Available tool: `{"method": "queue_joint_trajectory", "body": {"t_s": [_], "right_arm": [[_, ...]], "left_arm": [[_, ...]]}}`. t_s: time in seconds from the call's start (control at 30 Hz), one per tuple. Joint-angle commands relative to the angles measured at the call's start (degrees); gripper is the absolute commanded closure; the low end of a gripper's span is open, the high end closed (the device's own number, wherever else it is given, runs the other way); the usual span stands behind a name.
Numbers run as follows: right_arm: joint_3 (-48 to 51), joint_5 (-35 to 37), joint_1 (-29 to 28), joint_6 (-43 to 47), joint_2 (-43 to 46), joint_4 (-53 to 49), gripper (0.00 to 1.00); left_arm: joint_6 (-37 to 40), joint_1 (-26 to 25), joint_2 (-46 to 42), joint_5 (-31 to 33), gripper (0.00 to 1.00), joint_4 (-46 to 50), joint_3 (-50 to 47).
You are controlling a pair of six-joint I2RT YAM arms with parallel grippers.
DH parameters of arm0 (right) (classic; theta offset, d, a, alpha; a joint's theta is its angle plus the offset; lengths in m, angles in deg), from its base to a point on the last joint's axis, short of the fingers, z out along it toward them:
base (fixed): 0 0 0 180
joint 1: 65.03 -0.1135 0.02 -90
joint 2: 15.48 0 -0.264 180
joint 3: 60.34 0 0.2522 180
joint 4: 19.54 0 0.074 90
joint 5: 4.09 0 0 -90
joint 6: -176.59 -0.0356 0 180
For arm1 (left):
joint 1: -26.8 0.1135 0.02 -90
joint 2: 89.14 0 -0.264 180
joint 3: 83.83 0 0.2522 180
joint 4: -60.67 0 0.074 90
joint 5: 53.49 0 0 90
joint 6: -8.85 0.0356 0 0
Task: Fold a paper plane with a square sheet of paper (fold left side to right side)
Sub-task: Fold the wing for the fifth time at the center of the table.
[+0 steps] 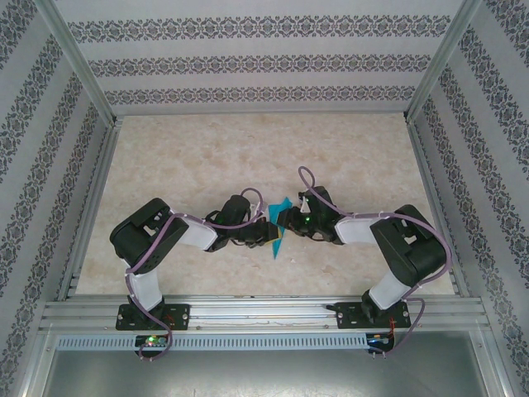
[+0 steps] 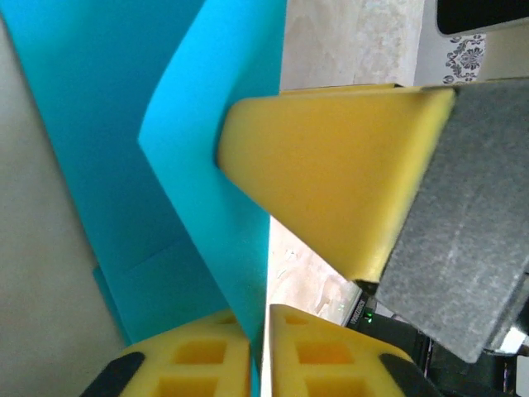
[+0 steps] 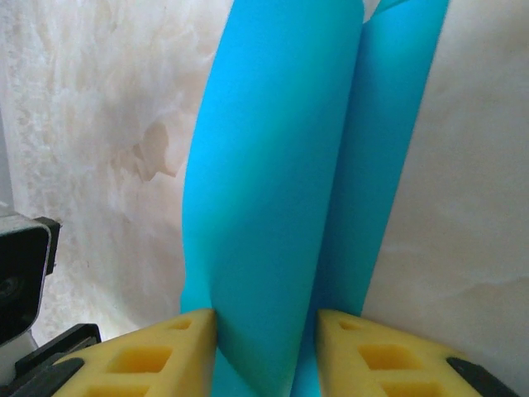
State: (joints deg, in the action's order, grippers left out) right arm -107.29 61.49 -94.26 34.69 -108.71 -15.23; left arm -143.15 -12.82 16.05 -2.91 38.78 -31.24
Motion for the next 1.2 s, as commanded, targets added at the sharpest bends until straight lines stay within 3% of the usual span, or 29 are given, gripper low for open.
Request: {"method": "queue_joint_trajectory", "body": {"t_s": [0.0, 0.4, 0.77, 0.9, 1.17], "right_arm": [[-1.7, 2.9, -1.4, 0.6, -2.5, -6.2, 0.64], [-1.8, 2.8, -1.6, 0.7, -3.6, -6.6, 0.64], [-1.6, 3.0, -1.7, 0.6, -3.4, -6.8, 0.64], [-1.6, 3.1, -1.7, 0.5, -3.4, -6.9, 0.64], [-1.7, 3.2, -1.7, 0.8, -3.4, -7.7, 0.64]], "left_arm": [[0.8, 0.7, -0.6, 0.1, 0.79, -1.3, -0.5], [6.2, 3.4, -7.3, 2.2, 0.62, 10.2, 0.2], [7.2, 3.6, -2.7, 1.0, 0.6, 11.2, 3.4], [7.5, 3.6, -1.8, 0.7, 0.64, 11.3, 4.0], [11.3, 3.6, -1.5, 2.7, 0.83, 16.8, 6.1]]}}
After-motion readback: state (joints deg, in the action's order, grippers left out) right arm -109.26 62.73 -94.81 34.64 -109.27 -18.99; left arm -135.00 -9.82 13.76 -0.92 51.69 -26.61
